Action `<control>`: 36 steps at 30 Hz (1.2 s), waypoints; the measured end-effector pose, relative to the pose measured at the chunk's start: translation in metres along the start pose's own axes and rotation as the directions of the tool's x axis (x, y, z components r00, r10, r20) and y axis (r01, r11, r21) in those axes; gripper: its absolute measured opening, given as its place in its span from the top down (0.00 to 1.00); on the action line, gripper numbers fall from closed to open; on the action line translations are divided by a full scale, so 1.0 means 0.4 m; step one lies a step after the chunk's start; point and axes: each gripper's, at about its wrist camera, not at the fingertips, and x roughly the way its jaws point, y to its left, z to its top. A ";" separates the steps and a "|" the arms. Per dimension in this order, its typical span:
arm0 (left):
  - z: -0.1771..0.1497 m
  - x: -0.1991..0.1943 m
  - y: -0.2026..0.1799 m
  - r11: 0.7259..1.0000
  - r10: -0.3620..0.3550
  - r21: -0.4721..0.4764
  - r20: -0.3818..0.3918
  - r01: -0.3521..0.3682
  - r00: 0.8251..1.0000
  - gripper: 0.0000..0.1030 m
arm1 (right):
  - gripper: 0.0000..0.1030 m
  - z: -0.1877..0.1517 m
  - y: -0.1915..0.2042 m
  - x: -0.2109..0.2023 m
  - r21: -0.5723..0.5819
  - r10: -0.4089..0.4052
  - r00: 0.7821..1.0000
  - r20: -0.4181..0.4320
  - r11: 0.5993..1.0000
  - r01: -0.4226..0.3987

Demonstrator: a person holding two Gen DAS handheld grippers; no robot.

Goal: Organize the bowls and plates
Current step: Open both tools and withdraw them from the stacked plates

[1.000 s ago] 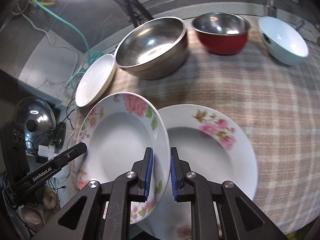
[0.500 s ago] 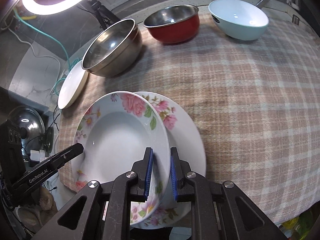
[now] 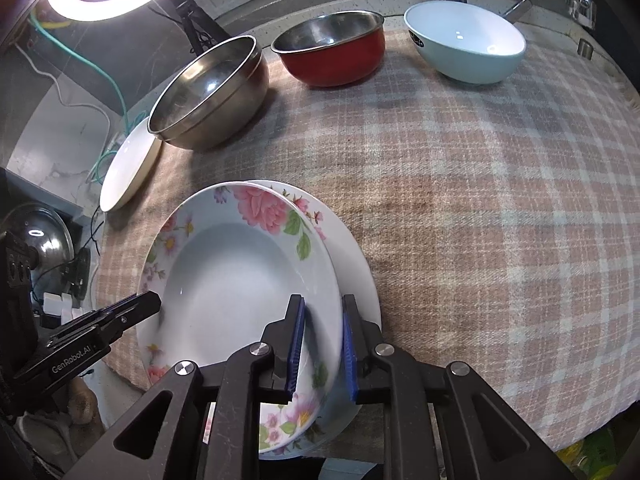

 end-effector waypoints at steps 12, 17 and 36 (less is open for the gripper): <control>0.005 -0.002 -0.003 1.000 0.004 0.012 0.006 -0.004 1.000 0.86 | 0.81 -0.003 0.029 0.003 -0.082 -0.073 0.997 0.014 0.994 0.074; 0.005 -0.010 -0.008 1.000 -0.002 0.021 0.016 0.001 1.000 0.86 | 0.69 -0.005 0.040 -0.002 -0.113 -0.096 0.995 0.025 0.989 0.098; 0.014 -0.049 0.053 0.999 -0.010 -0.033 0.041 0.011 0.999 0.86 | 0.68 0.020 0.054 -0.023 -0.114 -0.105 0.993 0.058 0.987 0.112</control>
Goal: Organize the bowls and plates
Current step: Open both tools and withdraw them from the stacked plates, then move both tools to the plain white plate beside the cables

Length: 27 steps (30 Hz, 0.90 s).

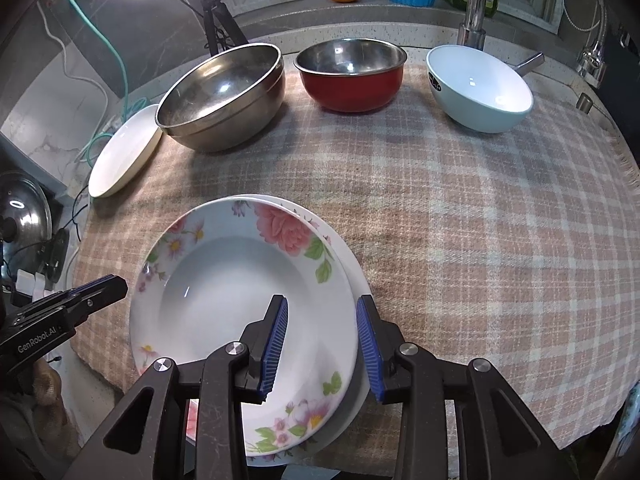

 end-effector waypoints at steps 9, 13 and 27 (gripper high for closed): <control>0.009 -0.026 0.063 0.999 0.006 -0.046 0.016 -0.005 1.000 0.86 | 0.68 0.030 0.038 -0.020 0.003 0.044 0.998 0.038 0.999 -0.045; 0.018 -0.044 0.102 0.997 0.010 -0.070 0.033 -0.008 0.999 0.86 | 0.68 0.045 0.072 -0.023 -0.009 0.070 0.996 0.049 0.998 -0.069; 0.091 -0.104 0.319 0.985 0.051 -0.169 0.084 -0.037 0.995 0.86 | 0.68 0.133 0.252 0.017 -0.042 0.216 0.975 0.042 0.976 -0.215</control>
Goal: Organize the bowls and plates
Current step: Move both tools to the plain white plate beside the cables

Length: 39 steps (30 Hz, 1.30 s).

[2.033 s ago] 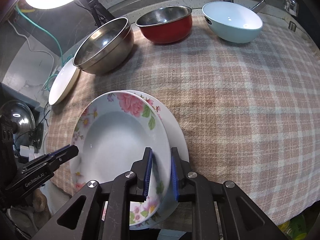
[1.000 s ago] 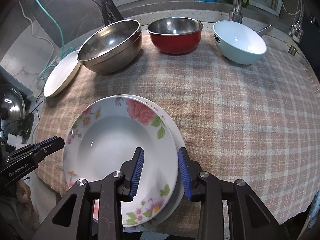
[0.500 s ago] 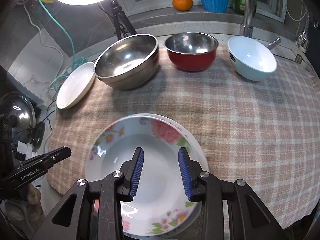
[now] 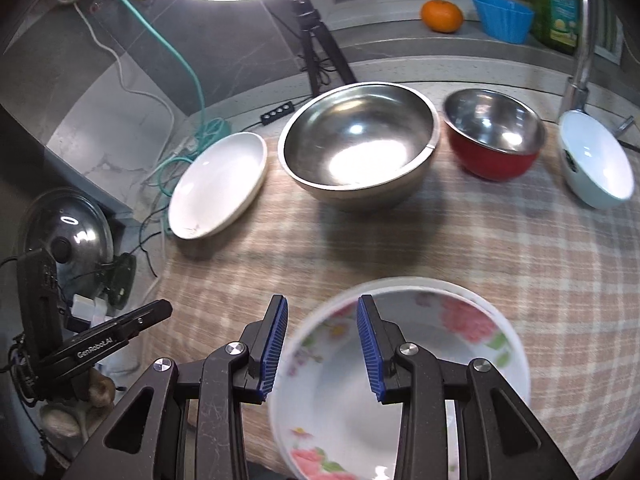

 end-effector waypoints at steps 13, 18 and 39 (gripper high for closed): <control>0.165 -0.004 0.133 0.998 0.027 -0.066 0.061 -0.023 0.998 0.86 | 0.68 0.175 0.183 0.115 -0.100 0.055 0.998 0.002 0.993 -0.055; 0.205 0.024 0.156 0.995 0.010 -0.101 0.051 -0.005 0.999 0.86 | 0.68 0.238 0.245 0.178 -0.159 0.034 0.999 -0.009 0.987 -0.035; 0.279 0.142 0.182 0.984 0.008 -0.180 0.014 -0.005 1.000 0.86 | 0.69 0.409 0.170 0.410 -0.076 -0.013 0.990 -0.139 0.997 0.002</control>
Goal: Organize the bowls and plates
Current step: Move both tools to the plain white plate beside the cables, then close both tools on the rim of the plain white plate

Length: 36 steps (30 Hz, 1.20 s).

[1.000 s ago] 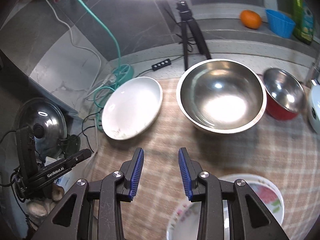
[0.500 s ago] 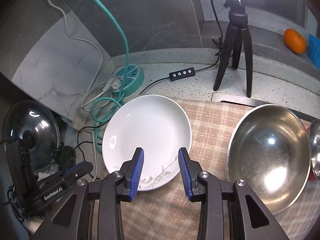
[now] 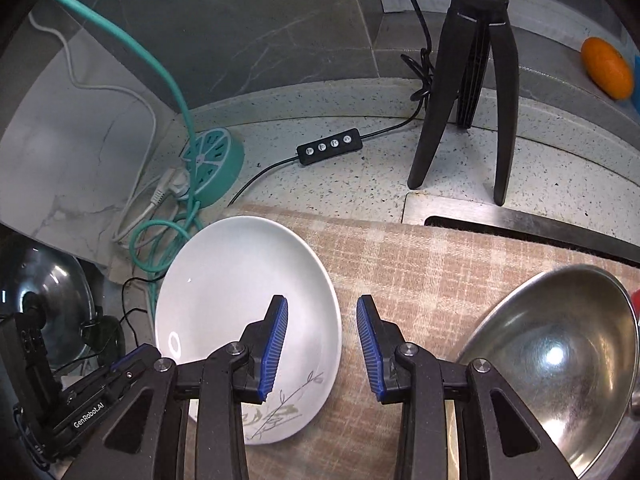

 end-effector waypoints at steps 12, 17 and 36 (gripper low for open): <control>0.010 0.020 0.005 1.000 -0.013 -0.012 -0.012 0.013 1.000 0.86 | 0.74 0.031 0.014 0.036 -0.053 -0.047 0.999 -0.020 0.998 0.046; 0.010 0.025 0.002 1.000 -0.016 -0.005 -0.013 0.016 1.000 0.86 | 0.74 0.032 0.023 0.025 -0.064 -0.043 0.999 -0.021 0.997 0.042; 0.015 0.042 -0.004 1.000 -0.013 0.008 -0.018 0.013 1.000 0.93 | 0.88 0.045 0.036 0.092 -0.137 -0.108 0.988 -0.110 0.986 0.093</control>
